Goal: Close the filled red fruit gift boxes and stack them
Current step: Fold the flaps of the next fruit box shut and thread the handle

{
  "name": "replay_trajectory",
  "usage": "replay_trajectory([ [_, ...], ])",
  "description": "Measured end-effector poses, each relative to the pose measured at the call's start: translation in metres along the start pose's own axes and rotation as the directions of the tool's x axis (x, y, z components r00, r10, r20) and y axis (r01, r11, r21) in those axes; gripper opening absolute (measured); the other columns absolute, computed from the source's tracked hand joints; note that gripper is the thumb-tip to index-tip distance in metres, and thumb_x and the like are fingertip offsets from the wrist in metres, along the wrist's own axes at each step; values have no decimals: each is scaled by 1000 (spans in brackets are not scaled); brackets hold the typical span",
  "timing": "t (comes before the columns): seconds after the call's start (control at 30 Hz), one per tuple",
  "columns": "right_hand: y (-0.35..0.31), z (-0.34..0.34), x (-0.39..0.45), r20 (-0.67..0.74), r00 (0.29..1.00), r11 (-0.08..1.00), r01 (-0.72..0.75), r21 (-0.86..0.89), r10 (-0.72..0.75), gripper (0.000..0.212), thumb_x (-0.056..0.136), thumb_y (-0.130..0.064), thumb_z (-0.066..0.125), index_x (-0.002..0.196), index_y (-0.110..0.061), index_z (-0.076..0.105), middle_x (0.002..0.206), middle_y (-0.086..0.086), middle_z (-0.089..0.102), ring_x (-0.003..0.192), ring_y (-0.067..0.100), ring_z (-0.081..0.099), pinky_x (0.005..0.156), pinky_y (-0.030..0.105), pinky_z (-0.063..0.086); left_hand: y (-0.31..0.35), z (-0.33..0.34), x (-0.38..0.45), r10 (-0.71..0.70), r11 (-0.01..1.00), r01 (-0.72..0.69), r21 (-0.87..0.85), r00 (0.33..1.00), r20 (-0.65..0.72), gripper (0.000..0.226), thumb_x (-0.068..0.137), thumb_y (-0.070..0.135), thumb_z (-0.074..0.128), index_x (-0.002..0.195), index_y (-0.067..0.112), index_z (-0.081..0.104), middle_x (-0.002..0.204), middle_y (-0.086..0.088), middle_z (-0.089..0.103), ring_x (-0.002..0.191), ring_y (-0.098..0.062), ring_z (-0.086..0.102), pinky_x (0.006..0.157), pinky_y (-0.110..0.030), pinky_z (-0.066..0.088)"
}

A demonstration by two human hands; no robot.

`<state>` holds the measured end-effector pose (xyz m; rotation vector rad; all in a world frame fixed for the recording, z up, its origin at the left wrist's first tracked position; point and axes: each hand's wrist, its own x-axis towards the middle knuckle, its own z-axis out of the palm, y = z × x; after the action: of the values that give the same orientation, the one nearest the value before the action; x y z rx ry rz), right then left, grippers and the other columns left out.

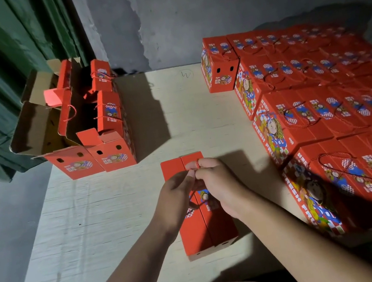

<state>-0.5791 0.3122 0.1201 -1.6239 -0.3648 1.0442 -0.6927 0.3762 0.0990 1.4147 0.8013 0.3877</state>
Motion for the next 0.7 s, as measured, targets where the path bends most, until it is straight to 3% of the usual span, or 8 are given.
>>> replay_trajectory([
  [0.1, 9, 0, 0, 7, 999, 997, -35, -67, 36, 30, 99, -5, 50, 119, -15, 70, 88, 0, 75, 69, 4, 75, 41, 14, 43, -9, 0, -2, -18, 1000, 18, -6, 1000, -4, 30, 112, 35, 46, 120, 21, 72, 103, 6, 79, 100, -6, 74, 72, -39, 63],
  [0.2, 18, 2, 5, 20, 999, 985, -35, -170, 39, 30, 102, -9, 48, 123, -20, 67, 105, 5, 76, 87, 12, 76, 45, 14, 45, -16, 0, -4, -33, 999, 33, -29, 999, 5, 30, 112, 34, 46, 121, 22, 72, 106, 6, 79, 103, -5, 73, 76, -42, 64],
  [0.3, 27, 3, 13, 11, 1000, 960, 9, -279, -7, 31, 100, -6, 50, 127, -16, 64, 121, 12, 71, 108, 26, 72, 81, 31, 59, -22, -4, -2, -32, 999, 31, -11, 999, -4, 30, 112, 33, 47, 119, 21, 73, 104, 3, 79, 101, -7, 74, 78, -44, 64],
  [0.33, 30, 2, 15, 13, 1000, 940, 31, -340, -28, 34, 99, -6, 51, 129, -15, 63, 125, 10, 70, 112, 26, 69, 95, 36, 58, -24, -6, -1, -32, 999, 32, 4, 999, 0, 30, 111, 34, 47, 118, 21, 74, 103, 2, 78, 100, -10, 74, 78, -44, 64],
  [0.4, 34, 1, 14, 33, 997, 883, 71, -464, -63, 38, 96, -8, 54, 133, -16, 62, 129, 3, 67, 117, 20, 66, 105, 38, 53, -30, -11, 1, -41, 999, 40, 12, 999, 10, 30, 111, 34, 48, 116, 22, 75, 102, 0, 79, 100, -14, 75, 77, -42, 63],
  [0.53, 49, 1, 7, 109, 975, 589, 203, -782, -191, 24, 93, -16, 59, 115, -25, 64, 116, -4, 65, 109, 21, 63, 89, 35, 53, -53, -24, 0, -39, 995, 43, 88, 998, -50, 25, 108, 38, 53, 106, 31, 77, 102, 6, 79, 98, -13, 74, 81, -41, 62],
  [0.63, 68, -3, 4, 154, 974, 360, 205, -910, -164, 36, 95, -32, 61, 131, -28, 58, 143, 1, 44, 136, 26, 44, 106, 46, 46, -86, -32, -2, 21, 946, 23, 323, 991, -131, 15, 105, 40, 60, 110, 37, 74, 114, 14, 68, 115, -13, 63, 101, -47, 53],
  [0.7, 83, -10, 2, 154, 980, 294, 186, -937, -128, 48, 95, -43, 62, 140, -32, 50, 164, 2, 20, 152, 29, 22, 116, 55, 35, -104, -37, -6, 35, 894, 17, 448, 993, -109, 24, 102, 45, 62, 125, 39, 65, 130, 9, 56, 134, -17, 49, 115, -44, 42],
])
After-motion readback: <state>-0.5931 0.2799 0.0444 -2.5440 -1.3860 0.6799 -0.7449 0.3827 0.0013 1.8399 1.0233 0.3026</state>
